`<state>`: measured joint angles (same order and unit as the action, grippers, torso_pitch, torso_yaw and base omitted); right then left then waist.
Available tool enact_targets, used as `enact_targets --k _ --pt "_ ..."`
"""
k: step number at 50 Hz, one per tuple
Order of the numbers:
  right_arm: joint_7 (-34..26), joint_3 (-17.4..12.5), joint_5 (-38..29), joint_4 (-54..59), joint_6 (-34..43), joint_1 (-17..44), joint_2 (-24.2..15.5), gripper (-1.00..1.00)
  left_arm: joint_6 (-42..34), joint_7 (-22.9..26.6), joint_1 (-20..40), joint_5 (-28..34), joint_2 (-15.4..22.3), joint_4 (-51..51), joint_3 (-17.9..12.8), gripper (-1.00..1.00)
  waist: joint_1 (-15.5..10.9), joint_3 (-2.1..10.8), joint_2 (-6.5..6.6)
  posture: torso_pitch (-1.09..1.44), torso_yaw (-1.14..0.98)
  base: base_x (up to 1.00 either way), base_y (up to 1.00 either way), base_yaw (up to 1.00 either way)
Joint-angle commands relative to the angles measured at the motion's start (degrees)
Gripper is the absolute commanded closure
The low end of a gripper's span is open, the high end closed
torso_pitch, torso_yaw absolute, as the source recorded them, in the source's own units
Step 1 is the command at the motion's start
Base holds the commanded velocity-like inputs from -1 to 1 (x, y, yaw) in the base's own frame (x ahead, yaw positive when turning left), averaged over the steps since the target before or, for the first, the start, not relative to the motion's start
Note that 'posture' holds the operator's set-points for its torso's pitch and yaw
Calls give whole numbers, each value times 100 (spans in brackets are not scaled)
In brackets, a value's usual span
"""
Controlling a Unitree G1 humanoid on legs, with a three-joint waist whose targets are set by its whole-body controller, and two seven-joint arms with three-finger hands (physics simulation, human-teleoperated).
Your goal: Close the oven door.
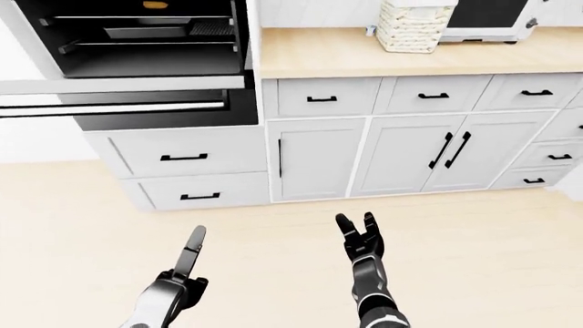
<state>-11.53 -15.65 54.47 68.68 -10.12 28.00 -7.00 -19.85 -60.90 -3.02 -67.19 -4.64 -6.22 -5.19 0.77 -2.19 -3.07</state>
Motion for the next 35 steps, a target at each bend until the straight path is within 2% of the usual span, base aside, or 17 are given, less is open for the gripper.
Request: enact_targets --k 1,3,6,9,10,11,12,13,15,23,24,25,26,29,31,34,35 --pt "-54 34 -19 -79 -36 126 32 -100 42 32 49 12 38 -215 -38 -100 -3 88 -30 0 0 0 79 0" --pt "-61 45 -39 -83 -49 111 41 -100 45 34 50 24 38 -215 -38 -100 30 207 -69 0 0 0 80 0" --pt "-46 44 -47 -76 -43 126 44 -100 53 41 51 35 33 -214 -40 -100 76 132 40 0 0 0 80 0" --pt "-34 48 -54 -95 -36 132 46 -100 58 49 51 39 31 -212 -41 -100 73 102 457 0 0 0 80 0" --pt "-29 49 -57 -101 -34 137 46 -100 68 59 52 46 28 -211 -41 -100 45 213 801 0 0 0 80 0" --pt "-23 51 -60 -105 -35 140 48 -100 73 61 53 50 27 -210 -42 -100 69 346 941 0 0 0 78 0" --pt "-33 50 -58 -109 -40 131 55 -100 77 68 53 58 28 -209 -40 -100 -79 108 681 0 0 0 80 0" --pt "-35 55 -65 -117 -44 122 58 -100 83 68 53 64 27 -208 -40 -100 0 70 675 0 0 0 80 0" --pt "-16 62 -75 -125 -40 131 58 -100 88 71 54 70 26 -207 -40 -100 -53 142 553 0 0 0 79 0" --pt "7 74 -91 -169 -15 137 59 -100 134 102 57 102 17 -198 -39 -100 -52 72 58 0 0 0 80 0" --pt "10 73 -93 -173 -13 141 57 -100 133 104 57 104 18 -198 -38 -100 -37 109 -47 0 0 0 80 0" --pt "19 74 -95 -174 -5 152 53 -100 132 108 57 108 21 -198 -36 -100 44 203 -275 0 0 0 80 0" --pt "20 74 -99 -166 -7 157 49 -100 133 107 57 106 19 -198 -37 -100 88 34 39 0 0 0 80 0" --pt "-15 66 -100 -124 -28 163 58 -100 140 114 57 115 18 -197 -36 -100 50 252 -99 0 0 0 80 0" --pt "-8 69 -104 -142 -20 173 54 -100 138 120 57 125 22 -196 -34 -100 65 191 11 0 0 0 80 0" --pt "3 67 -102 -161 -17 164 56 -100 143 122 57 137 21 -195 -33 -100 62 111 413 0 0 0 80 0" --pt "5 70 -105 -165 -19 166 56 -100 142 124 58 137 20 -195 -35 -100 34 212 750 0 0 0 80 0"
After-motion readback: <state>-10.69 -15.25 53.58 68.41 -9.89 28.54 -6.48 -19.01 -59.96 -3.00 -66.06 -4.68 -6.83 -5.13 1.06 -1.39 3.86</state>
